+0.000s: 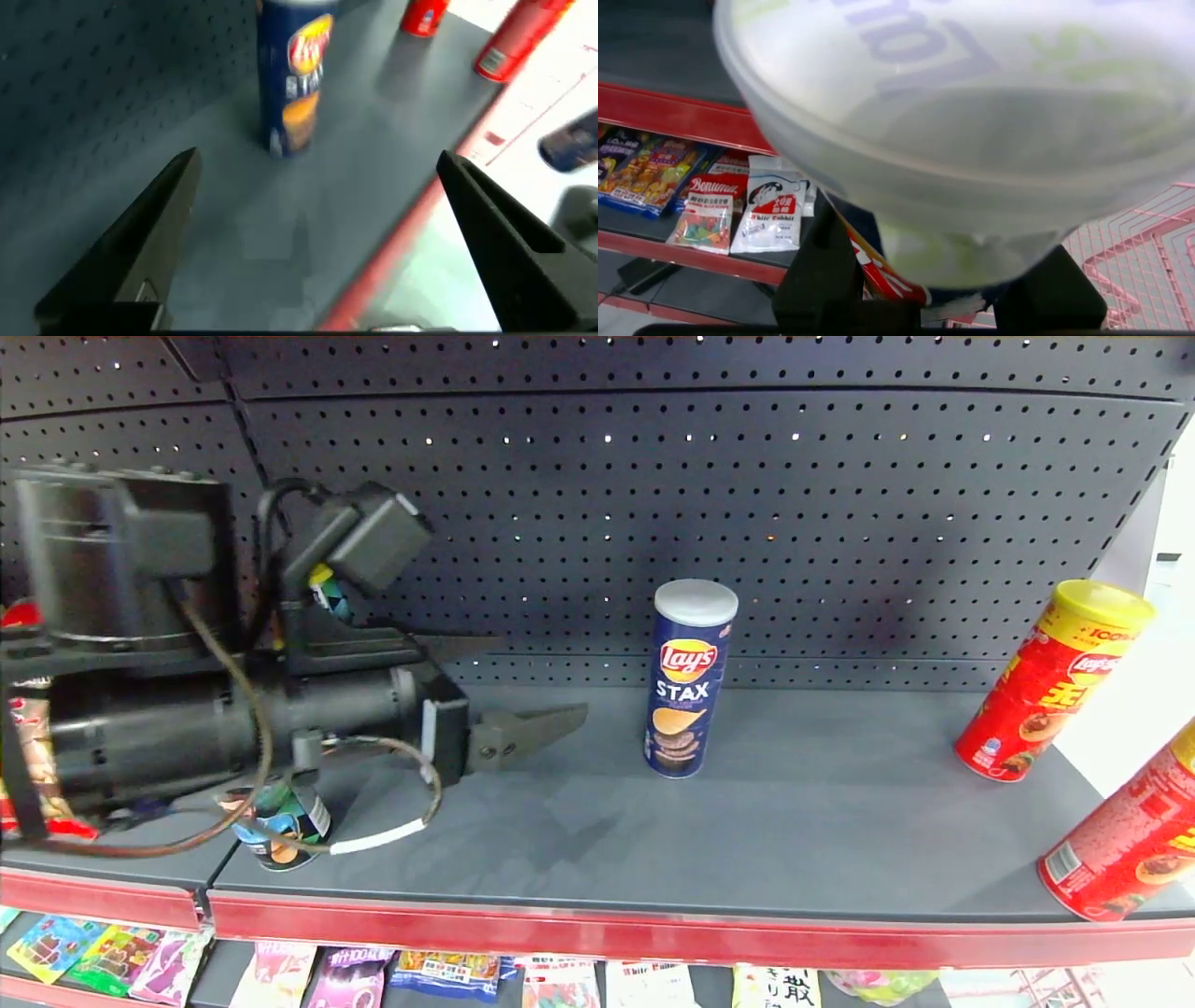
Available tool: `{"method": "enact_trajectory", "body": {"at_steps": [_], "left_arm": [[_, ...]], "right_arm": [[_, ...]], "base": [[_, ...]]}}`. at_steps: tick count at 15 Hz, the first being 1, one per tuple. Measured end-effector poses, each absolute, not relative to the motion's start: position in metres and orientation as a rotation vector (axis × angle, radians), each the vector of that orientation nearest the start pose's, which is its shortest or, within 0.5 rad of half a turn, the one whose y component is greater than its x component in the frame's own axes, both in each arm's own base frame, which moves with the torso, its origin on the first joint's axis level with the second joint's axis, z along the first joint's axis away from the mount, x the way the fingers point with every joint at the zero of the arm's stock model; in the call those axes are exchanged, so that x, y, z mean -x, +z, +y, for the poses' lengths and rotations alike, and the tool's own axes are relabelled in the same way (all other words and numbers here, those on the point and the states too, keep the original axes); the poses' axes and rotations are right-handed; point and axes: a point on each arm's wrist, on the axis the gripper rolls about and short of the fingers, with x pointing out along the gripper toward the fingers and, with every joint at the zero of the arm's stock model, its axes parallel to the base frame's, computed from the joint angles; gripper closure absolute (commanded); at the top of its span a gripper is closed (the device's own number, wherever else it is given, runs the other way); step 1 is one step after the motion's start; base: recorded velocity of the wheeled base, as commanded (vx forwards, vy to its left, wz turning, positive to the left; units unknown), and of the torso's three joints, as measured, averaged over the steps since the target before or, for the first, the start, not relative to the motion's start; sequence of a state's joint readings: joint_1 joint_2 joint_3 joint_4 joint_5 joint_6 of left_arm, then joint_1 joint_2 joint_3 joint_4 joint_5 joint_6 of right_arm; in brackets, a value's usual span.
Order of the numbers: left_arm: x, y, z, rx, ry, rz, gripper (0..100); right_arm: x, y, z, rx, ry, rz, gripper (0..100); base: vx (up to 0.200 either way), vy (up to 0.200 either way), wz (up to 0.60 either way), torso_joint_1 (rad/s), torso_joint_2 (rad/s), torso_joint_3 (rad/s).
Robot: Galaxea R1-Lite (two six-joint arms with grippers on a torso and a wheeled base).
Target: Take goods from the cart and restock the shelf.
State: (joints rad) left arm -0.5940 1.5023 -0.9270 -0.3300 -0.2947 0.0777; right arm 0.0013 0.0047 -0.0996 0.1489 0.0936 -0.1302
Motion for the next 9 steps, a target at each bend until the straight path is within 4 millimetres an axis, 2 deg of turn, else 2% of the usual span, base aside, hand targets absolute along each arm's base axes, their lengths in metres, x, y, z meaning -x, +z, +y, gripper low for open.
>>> {"method": "enact_trajectory", "body": {"at_steps": [3,6,9], "left_arm": [[-0.253,0.226,-0.184,-0.157,-0.970,0.197,0],[-0.280,0.214,-0.199,-0.181,-1.015,0.197,0],[-0.305,0.213,-0.211,-0.179,-1.006,0.176,0]], "right_arm": [[0.031,0.088,0.002,0.125,0.098,0.047,100],[0.031,0.088,0.002,0.125,0.097,0.046,100],[0.031,0.088,0.002,0.126,0.096,0.046,100]], "base": [[0.000,0.000,0.00,0.000,0.00,0.000],[0.000,0.000,0.00,0.000,0.00,0.000],[0.000,0.000,0.00,0.000,0.00,0.000]]}}
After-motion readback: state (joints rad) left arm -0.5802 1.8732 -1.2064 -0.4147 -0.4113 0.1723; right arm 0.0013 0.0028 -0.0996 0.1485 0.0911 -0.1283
